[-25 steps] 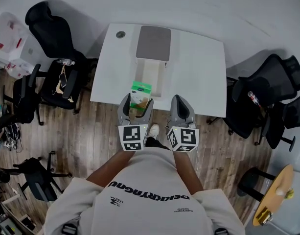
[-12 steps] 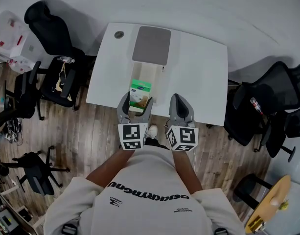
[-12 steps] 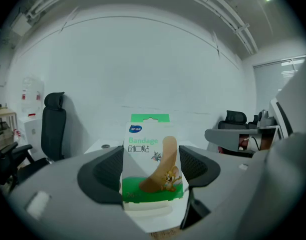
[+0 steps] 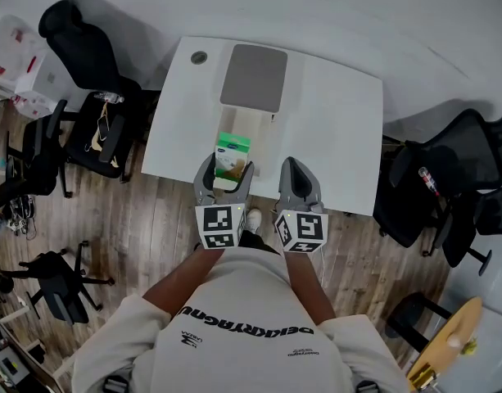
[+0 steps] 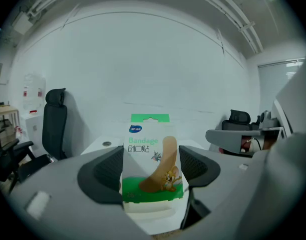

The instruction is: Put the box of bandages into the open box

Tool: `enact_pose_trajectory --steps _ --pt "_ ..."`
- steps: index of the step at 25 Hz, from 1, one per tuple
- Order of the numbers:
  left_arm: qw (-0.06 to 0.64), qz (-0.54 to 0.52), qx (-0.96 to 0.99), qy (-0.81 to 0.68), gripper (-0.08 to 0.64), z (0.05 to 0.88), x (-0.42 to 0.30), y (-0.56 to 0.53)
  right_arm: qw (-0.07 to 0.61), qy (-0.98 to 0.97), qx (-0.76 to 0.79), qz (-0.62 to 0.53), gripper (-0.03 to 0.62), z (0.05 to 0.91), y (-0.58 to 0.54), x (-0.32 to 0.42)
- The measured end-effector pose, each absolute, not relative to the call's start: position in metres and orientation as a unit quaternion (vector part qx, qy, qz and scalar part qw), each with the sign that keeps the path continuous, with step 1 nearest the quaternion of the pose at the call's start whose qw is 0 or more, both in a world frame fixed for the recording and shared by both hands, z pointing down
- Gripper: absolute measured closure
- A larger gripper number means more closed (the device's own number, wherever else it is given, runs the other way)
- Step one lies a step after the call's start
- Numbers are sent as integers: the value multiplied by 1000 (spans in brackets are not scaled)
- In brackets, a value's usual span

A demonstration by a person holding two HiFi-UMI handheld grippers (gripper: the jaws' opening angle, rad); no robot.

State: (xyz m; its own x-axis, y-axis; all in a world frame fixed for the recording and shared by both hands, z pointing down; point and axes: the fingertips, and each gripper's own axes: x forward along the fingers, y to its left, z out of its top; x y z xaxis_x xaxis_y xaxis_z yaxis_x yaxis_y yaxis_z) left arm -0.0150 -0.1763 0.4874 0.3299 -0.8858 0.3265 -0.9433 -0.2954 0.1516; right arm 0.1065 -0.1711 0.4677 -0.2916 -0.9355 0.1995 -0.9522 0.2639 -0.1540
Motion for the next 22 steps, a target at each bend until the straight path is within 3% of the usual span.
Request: enact_pose_trajectory --steps 22 --pt "192 140 804 -545 204 535 -8 -206 46 -774 614 147 594 498 -186 105"
